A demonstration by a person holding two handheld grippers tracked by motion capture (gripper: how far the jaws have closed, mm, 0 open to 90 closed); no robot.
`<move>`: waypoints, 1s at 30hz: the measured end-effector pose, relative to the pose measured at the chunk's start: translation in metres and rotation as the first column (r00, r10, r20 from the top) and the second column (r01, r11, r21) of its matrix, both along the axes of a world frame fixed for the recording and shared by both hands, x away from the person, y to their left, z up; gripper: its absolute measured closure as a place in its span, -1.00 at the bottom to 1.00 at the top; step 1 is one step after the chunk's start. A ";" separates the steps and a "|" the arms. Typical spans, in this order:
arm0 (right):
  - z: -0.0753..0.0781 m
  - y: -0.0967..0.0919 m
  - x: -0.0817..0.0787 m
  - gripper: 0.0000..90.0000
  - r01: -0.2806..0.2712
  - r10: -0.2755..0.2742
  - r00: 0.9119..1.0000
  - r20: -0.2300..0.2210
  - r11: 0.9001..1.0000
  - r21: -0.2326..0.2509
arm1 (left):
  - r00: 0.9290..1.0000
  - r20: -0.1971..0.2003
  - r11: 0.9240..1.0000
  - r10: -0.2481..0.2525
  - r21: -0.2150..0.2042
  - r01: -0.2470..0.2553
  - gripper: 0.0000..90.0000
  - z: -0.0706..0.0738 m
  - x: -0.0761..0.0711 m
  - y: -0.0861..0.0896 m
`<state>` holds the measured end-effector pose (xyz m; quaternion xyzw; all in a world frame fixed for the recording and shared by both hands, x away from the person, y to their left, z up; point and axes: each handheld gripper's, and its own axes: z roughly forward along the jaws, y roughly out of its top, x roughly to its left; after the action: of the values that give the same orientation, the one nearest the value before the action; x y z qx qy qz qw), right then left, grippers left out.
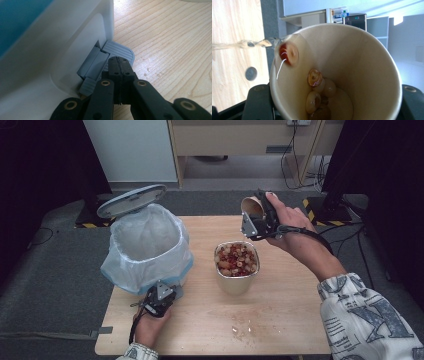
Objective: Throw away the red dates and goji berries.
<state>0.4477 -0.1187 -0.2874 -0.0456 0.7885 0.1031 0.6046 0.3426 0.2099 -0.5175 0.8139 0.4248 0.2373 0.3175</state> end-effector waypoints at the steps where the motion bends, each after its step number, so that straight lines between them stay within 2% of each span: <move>1: 0.000 0.001 -0.001 -0.27 0.001 -0.001 1.000 0.018 1.000 -0.025 | 1.000 0.000 1.000 0.000 0.000 0.000 0.98 0.000 0.000 0.000; 3: 0.000 0.002 -0.002 -0.27 0.002 0.000 0.999 0.033 0.999 -0.054 | 1.000 0.000 1.000 0.000 0.000 0.000 0.98 0.000 0.000 0.000; 6: 0.000 0.002 -0.003 -0.27 0.000 0.003 0.999 0.040 0.998 -0.062 | 1.000 0.000 1.000 0.000 0.000 0.000 0.98 0.000 0.000 0.000; 12: -0.003 0.003 -0.004 -0.27 0.003 0.004 0.998 0.065 0.994 -0.110 | 1.000 -0.001 1.000 0.000 -0.001 0.000 0.98 0.000 0.000 0.000; 16: -0.004 0.005 -0.005 -0.27 0.005 0.010 0.996 0.094 0.988 -0.157 | 1.000 0.000 1.000 0.000 -0.001 0.000 0.98 0.000 0.000 0.000; 24: -0.005 0.007 -0.005 -0.27 0.002 0.014 0.996 0.094 0.986 -0.167 | 1.000 0.000 1.000 0.000 -0.002 0.000 0.98 0.000 0.000 0.000; 30: -0.004 0.007 -0.005 -0.27 0.002 0.020 0.993 0.114 0.981 -0.192 | 1.000 0.000 1.000 0.000 0.000 0.000 0.98 0.000 0.000 0.000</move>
<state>0.4423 -0.1118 -0.2918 -0.1131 0.7583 0.0268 0.6414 0.3426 0.2099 -0.5175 0.8138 0.4249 0.2372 0.3176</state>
